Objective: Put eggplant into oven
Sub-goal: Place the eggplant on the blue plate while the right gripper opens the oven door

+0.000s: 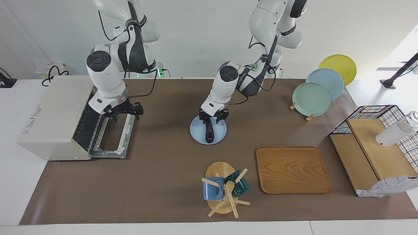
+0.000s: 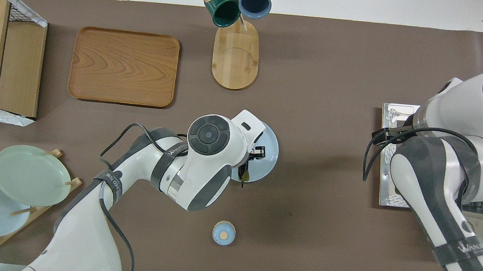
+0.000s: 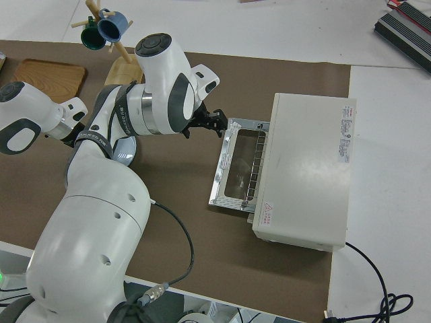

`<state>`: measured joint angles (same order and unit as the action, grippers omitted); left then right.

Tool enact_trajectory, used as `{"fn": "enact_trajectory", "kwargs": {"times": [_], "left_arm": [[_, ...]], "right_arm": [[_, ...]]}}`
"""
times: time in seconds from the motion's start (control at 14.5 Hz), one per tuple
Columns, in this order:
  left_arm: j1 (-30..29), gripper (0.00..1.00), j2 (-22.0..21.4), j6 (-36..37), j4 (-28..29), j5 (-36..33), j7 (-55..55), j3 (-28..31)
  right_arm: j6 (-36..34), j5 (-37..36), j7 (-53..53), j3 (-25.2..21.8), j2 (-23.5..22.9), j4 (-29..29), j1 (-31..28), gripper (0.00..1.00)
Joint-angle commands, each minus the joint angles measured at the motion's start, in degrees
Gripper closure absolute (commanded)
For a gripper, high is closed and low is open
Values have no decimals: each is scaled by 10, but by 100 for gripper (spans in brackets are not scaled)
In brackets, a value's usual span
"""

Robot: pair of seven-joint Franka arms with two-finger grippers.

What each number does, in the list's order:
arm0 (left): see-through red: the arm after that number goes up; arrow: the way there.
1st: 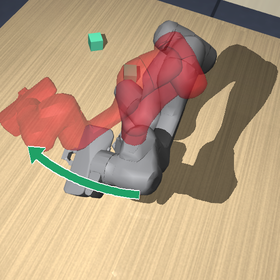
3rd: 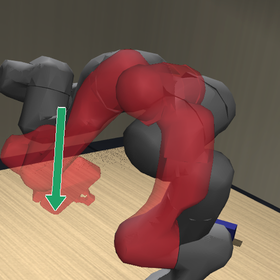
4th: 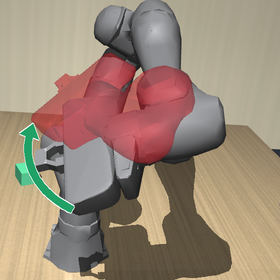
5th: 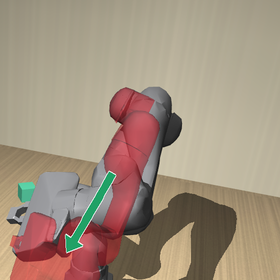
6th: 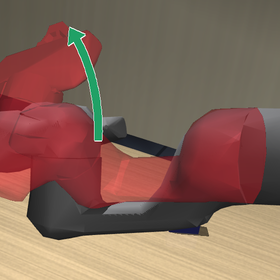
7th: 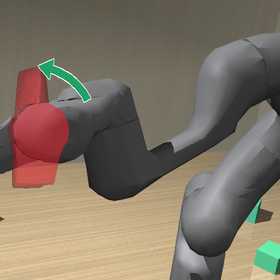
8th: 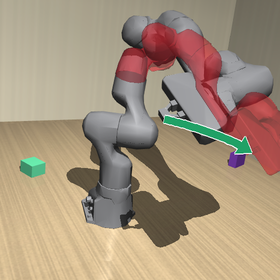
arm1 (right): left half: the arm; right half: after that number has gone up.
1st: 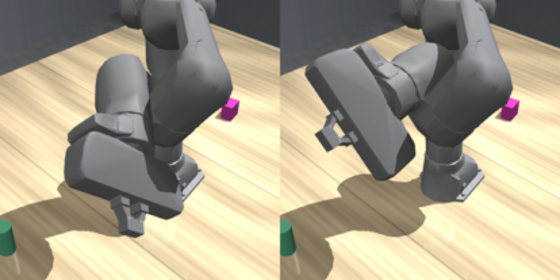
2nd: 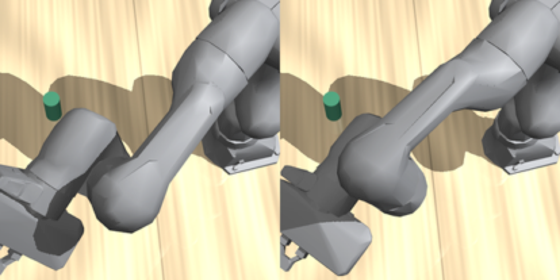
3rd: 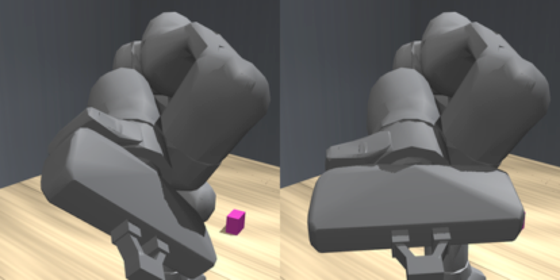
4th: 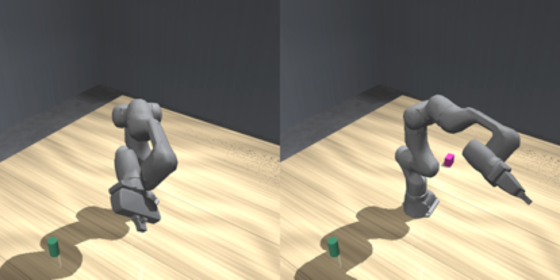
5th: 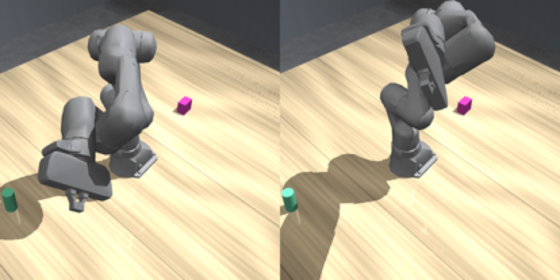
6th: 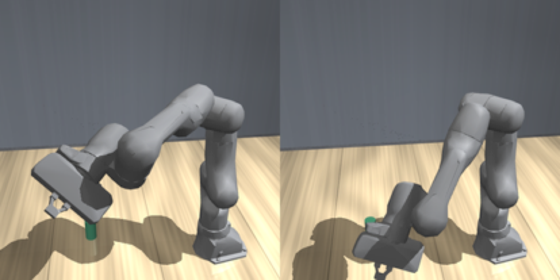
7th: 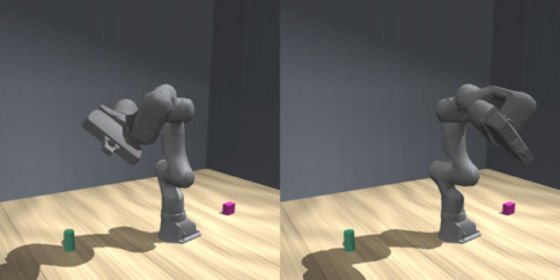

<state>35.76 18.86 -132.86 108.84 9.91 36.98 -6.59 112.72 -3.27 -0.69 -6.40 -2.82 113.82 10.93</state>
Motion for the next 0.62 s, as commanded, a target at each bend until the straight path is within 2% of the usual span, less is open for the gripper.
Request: {"fn": "enact_trajectory", "kwargs": {"times": [0.0, 0.21, 0.28, 0.34, 0.55], "left_arm": [[-51, 0, -57, 74, -9, 8, -47, 3], [-130, 0, -94, 180, -52, 3, -107, 6], [-163, 0, -105, 209, -63, -1, -136, 7], [-196, 0, -118, 231, -68, -9, -173, 7], [-282, 0, -158, 275, -72, -39, -270, 7]], "right_arm": [[7, 25, -14, 2, 0, -1, 7, 0], [24, 54, 3, 2, -6, -4, 60, 0], [35, 55, 43, 2, -12, -11, 87, 0], [37, 56, 92, 2, -24, -30, 126, 0], [30, 54, 215, 2, -100, -131, 217, 0]]}}
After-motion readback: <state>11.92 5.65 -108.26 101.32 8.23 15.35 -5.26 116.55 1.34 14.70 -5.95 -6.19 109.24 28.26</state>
